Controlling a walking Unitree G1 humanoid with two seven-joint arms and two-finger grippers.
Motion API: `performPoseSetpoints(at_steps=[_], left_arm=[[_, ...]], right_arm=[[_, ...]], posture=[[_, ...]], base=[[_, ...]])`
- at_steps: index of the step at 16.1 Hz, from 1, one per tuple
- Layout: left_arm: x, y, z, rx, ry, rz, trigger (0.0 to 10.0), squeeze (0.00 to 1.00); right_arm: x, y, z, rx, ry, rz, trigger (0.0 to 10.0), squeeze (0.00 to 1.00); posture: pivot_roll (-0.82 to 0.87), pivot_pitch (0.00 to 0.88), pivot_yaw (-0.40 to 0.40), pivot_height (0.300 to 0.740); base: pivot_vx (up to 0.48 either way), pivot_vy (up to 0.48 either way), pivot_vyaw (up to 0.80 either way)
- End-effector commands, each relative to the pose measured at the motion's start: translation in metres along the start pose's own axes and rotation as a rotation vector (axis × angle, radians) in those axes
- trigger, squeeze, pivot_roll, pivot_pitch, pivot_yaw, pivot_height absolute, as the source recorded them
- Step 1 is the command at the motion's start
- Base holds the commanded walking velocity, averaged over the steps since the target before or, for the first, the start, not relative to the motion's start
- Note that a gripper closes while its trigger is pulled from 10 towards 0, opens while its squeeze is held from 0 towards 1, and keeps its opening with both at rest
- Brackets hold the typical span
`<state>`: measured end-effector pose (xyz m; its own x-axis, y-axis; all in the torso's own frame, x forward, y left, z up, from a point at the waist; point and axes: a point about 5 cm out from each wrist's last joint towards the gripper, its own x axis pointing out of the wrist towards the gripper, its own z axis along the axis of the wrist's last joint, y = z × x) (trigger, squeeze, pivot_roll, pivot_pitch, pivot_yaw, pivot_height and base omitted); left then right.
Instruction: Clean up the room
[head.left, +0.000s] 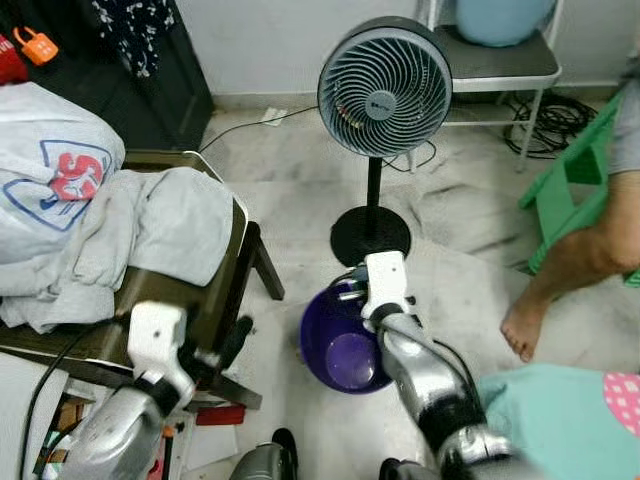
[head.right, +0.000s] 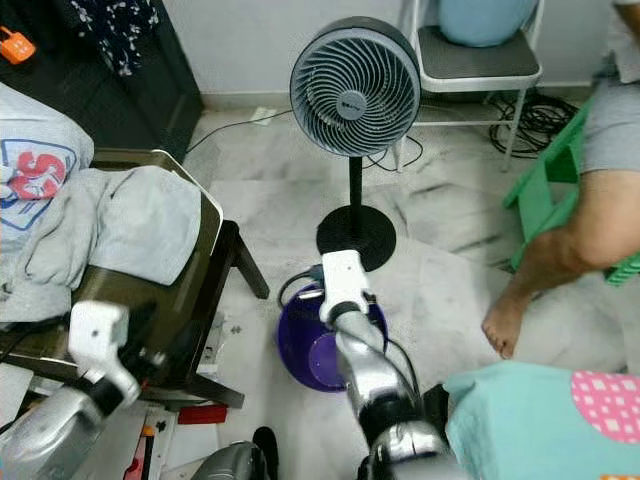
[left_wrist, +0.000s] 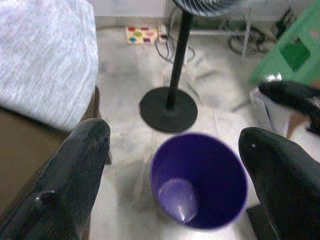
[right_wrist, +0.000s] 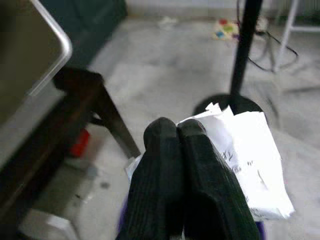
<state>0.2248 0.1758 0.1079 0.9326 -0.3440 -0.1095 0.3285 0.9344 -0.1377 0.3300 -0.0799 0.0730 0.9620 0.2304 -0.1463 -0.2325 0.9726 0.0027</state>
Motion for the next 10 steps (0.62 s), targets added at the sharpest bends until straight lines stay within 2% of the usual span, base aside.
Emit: performPoseSetpoints(at_steps=[1, 4, 5, 7, 10], left_arm=[[0.005, -0.005, -0.006, -0.022, 0.0, 0.02, 10.0, 0.0], [0.014, -0.014, -0.007, -0.047, -0.016, 0.004, 10.0, 0.0], [0.022, -0.023, -0.01, -0.072, -0.027, -0.018, 10.0, 0.0], [0.032, -0.028, -0.011, -0.081, -0.045, -0.034, 10.0, 0.0], [0.044, -0.031, -0.006, -0.082, -0.08, -0.058, 10.0, 0.0]], right_arm=[[-0.013, -0.002, 0.003, 0.03, -0.034, 0.032, 10.0, 0.0], [-0.022, -0.012, 0.007, 0.014, -0.059, 0.013, 10.0, 0.0], [-0.032, -0.023, 0.011, 0.034, -0.086, -0.023, 10.0, 0.0], [-0.039, -0.029, 0.014, 0.038, -0.083, -0.035, 10.0, 0.0], [-0.037, -0.03, 0.017, 0.045, -0.097, -0.027, 10.0, 0.0]], posture=[[0.04, 0.181, 0.076, 0.74], [0.0, 0.158, 0.072, 0.74], [-0.04, 0.126, 0.072, 0.74], [-0.06, 0.098, 0.074, 0.74], [-0.08, 0.076, 0.074, 0.74]], base=[[0.0, 0.0, 0.0], [0.0, 0.0, 0.0], [0.0, 0.0, 0.0], [0.0, 0.0, 0.0], [0.0, 0.0, 0.0]])
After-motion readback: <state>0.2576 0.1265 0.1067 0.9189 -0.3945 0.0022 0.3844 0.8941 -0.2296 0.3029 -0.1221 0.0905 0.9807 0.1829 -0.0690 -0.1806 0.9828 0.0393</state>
